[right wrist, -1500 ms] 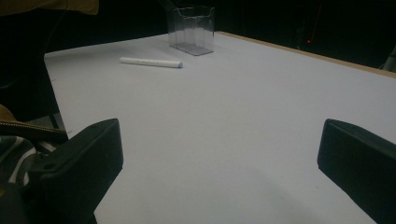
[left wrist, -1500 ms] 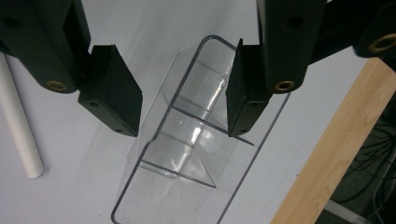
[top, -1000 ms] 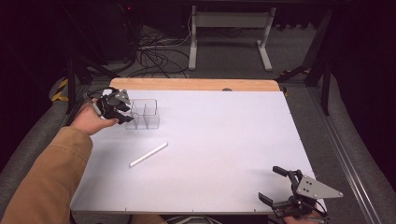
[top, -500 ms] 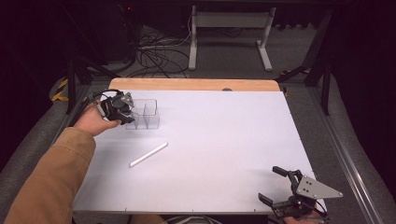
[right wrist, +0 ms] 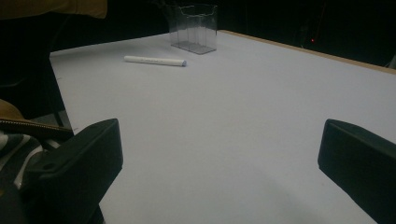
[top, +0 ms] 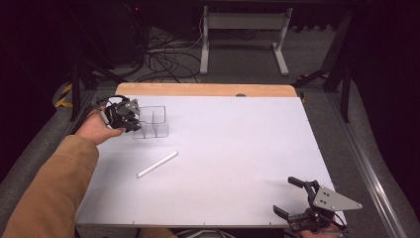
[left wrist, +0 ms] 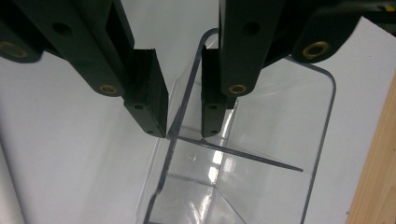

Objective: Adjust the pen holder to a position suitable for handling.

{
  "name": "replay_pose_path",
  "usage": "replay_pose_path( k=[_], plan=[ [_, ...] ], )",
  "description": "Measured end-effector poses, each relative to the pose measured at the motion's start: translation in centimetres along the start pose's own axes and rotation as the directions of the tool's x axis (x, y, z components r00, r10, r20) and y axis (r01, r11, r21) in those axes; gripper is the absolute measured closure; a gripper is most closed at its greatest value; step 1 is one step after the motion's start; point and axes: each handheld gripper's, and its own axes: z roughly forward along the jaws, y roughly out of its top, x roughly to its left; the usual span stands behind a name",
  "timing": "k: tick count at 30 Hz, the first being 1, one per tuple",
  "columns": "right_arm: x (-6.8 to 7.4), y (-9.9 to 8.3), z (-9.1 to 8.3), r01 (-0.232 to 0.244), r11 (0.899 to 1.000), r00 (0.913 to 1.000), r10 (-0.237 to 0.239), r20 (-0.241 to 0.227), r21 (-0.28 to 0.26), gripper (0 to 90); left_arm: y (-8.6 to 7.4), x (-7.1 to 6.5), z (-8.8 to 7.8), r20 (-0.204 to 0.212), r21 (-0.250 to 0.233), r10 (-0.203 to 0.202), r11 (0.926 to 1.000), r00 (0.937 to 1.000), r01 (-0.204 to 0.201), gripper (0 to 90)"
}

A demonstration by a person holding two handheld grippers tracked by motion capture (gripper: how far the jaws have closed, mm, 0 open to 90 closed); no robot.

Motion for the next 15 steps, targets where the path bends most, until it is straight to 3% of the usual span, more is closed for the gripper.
replay_pose_path(
  k=[6,10,15],
  plan=[
    [0.0,0.0,0.1,-0.001,1.000,1.0000,0.001,-0.009,0.004,0.3,0.3,-0.2,-0.5,0.087,-0.008,0.027,0.9996,0.9959,-0.026,86.8],
    [0.0,0.0,0.3,0.003,1.000,0.9998,-0.003,-0.018,0.002,0.1,0.7,-0.6,-0.7,0.082,-0.003,0.040,0.9992,0.9958,-0.040,88.1],
    [0.0,0.0,0.3,0.001,1.000,0.9998,-0.001,-0.019,0.002,0.1,1.3,-1.0,-1.4,0.084,-0.039,0.048,0.9982,0.9953,-0.045,88.1]
  ],
)
